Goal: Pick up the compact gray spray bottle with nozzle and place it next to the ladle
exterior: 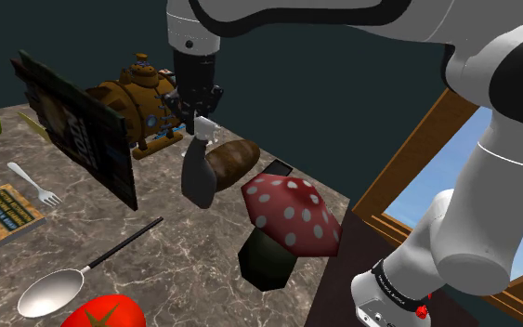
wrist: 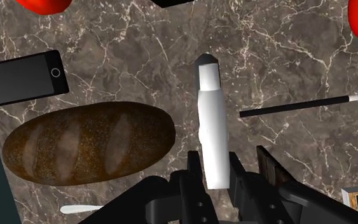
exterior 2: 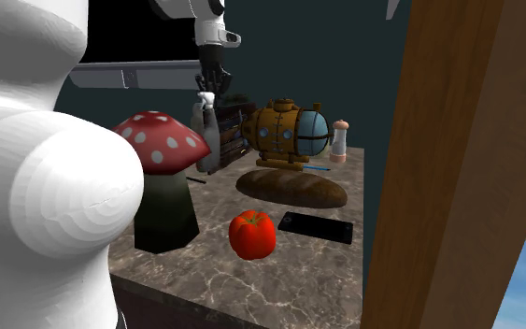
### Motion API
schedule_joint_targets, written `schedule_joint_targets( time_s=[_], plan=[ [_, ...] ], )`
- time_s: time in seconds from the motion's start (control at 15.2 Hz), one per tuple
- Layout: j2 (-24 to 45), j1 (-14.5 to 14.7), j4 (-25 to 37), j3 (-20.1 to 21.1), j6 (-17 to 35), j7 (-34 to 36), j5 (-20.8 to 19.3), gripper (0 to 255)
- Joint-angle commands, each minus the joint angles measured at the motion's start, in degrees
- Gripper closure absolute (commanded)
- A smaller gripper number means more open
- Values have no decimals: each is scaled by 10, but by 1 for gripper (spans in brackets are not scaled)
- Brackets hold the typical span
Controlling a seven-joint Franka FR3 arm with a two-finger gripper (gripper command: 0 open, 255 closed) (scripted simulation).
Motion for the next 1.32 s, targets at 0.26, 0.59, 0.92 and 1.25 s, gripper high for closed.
schedule_joint_targets(
  time_s=[0.26,0.59,0.92,1.25],
  plan=[
    [4,-1,-42,-1,46,2,-2,255],
    [11,-2,-72,-2,82,5,-5,255],
    [14,-2,-81,-3,94,7,-7,255],
    [14,-2,-81,-3,94,7,-7,0]
  ],
)
